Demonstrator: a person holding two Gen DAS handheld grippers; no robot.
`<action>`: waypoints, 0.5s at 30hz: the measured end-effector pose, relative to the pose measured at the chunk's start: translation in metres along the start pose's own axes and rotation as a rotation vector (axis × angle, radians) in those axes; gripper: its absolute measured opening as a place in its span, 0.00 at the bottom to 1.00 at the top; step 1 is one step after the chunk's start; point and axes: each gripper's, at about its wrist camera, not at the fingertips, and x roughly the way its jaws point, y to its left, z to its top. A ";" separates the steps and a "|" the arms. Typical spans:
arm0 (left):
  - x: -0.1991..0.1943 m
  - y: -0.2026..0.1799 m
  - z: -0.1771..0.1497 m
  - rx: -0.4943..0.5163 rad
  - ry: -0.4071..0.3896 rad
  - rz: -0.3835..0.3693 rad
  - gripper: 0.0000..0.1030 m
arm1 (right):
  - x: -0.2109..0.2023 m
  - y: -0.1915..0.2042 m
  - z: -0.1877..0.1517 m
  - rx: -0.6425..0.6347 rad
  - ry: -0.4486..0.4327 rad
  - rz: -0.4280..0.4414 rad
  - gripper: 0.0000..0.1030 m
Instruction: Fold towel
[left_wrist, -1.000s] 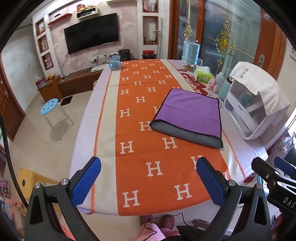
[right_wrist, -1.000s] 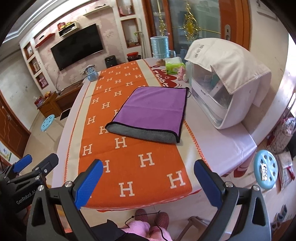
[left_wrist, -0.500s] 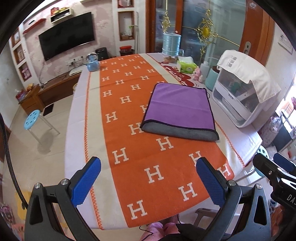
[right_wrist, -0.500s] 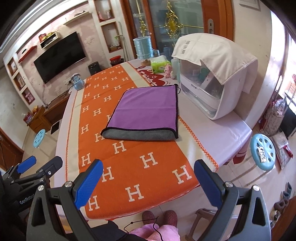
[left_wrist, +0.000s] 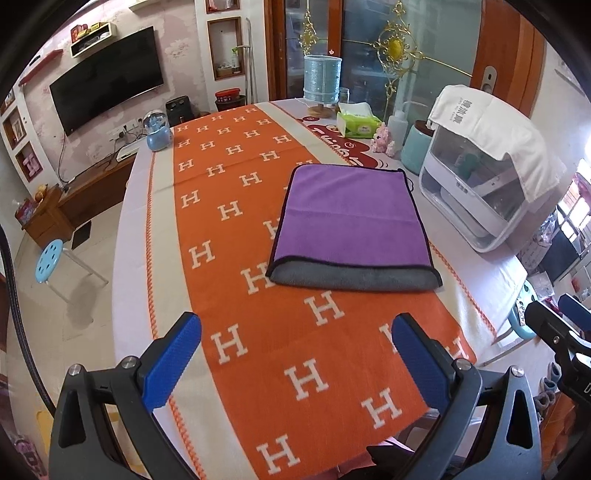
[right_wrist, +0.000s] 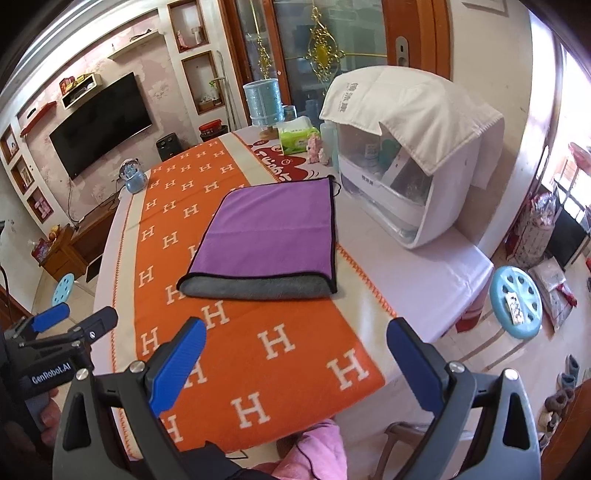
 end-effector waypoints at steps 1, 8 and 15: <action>0.006 -0.001 0.004 -0.001 0.010 0.001 0.99 | 0.005 -0.001 0.004 -0.007 -0.002 -0.002 0.94; 0.044 0.000 0.030 0.011 0.039 0.018 0.99 | 0.046 -0.008 0.030 -0.066 0.020 0.010 0.92; 0.091 0.004 0.051 0.007 0.113 0.015 0.99 | 0.091 -0.012 0.043 -0.118 0.069 0.030 0.89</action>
